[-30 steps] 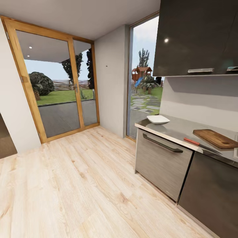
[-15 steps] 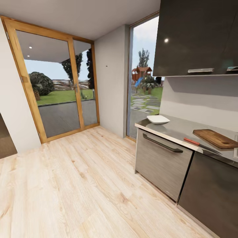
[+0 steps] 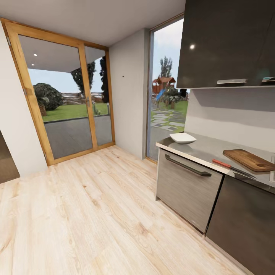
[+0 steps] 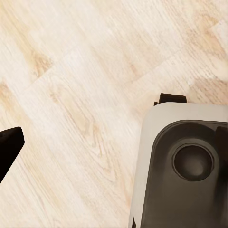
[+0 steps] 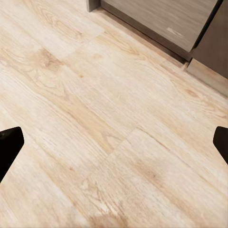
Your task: In the kitchen, take the Vidalia onion out of the sink, dice it on the chopping board with the paring knife, put the diced onion into the bowl on the countertop, then place both the paring knife and the chopping board into the sink.
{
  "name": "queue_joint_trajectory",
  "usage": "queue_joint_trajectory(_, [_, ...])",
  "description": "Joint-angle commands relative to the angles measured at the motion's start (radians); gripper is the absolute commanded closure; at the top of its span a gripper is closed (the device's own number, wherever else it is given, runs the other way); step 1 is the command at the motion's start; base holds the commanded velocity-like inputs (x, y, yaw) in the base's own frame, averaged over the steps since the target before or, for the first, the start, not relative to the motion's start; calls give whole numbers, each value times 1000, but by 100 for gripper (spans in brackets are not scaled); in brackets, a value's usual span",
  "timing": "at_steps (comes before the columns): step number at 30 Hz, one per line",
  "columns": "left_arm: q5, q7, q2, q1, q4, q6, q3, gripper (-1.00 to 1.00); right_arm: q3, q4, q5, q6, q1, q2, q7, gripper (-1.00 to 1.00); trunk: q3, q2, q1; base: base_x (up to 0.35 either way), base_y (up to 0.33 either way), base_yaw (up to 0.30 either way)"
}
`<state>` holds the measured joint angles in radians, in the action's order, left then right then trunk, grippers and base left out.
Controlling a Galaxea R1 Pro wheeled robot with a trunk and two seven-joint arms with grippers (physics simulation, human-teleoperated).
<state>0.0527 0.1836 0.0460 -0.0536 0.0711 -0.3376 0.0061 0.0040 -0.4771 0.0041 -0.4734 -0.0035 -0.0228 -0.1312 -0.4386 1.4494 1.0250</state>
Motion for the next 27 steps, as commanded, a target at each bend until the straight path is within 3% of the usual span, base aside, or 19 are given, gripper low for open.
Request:
queue_joint_trajectory(1, [5,-1,0,-2,4,-8,0,-100,1,0,1,-2,-1,0,-4,-100,-1,1,0,0,0,0])
queue_joint_trajectory(27, [5,-1,0,-2,4,-8,0,-100,1,11,1,-1,0,0,-4,-100,-1,1,0,0,0,0])
